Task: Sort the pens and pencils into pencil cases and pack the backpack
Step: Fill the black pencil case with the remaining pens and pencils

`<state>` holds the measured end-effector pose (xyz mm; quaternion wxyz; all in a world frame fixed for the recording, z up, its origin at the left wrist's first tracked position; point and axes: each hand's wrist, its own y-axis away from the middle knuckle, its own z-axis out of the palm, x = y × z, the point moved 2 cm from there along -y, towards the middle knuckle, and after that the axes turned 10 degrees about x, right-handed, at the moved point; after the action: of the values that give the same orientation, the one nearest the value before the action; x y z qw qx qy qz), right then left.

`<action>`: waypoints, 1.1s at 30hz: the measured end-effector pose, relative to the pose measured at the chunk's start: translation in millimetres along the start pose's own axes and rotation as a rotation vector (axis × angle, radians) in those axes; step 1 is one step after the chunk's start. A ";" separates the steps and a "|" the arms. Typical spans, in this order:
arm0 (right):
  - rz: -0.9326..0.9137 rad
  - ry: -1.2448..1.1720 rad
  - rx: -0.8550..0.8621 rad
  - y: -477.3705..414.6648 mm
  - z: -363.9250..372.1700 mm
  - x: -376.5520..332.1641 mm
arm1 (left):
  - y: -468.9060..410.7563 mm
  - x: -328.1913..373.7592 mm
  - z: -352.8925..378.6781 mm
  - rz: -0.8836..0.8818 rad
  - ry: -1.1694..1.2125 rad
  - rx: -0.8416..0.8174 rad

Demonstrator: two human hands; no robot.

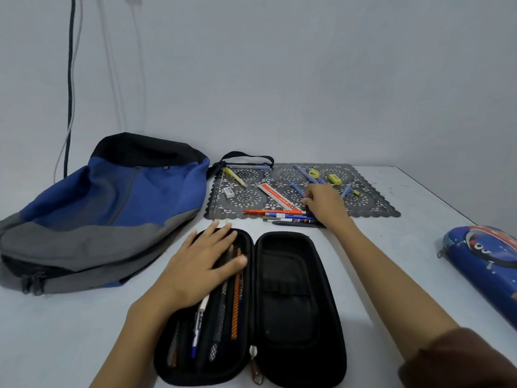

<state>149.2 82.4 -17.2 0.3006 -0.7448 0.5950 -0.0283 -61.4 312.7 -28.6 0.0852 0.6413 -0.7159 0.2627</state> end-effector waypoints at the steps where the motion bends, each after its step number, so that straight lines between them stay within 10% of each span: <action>1: 0.002 -0.007 0.007 -1.9 0.7 0.9 | -0.8 -0.6 1.5 0.011 -0.076 -0.017; 9: 0.141 -0.099 -0.209 -39.8 -2.2 10.7 | -0.3 0.5 2.5 0.001 -0.145 -0.019; 14: 0.259 -0.012 -0.049 -62.4 -19.8 26.4 | -1.7 0.5 1.8 0.006 -0.146 -0.015; 33: 0.027 0.479 -0.039 -65.1 28.5 -0.8 | 0.3 3.9 -0.6 -0.019 -0.117 -0.022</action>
<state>217.0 102.2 -8.9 0.1367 -0.7145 0.6597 -0.1886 -62.5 309.6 -26.4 0.0528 0.6615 -0.7161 0.2163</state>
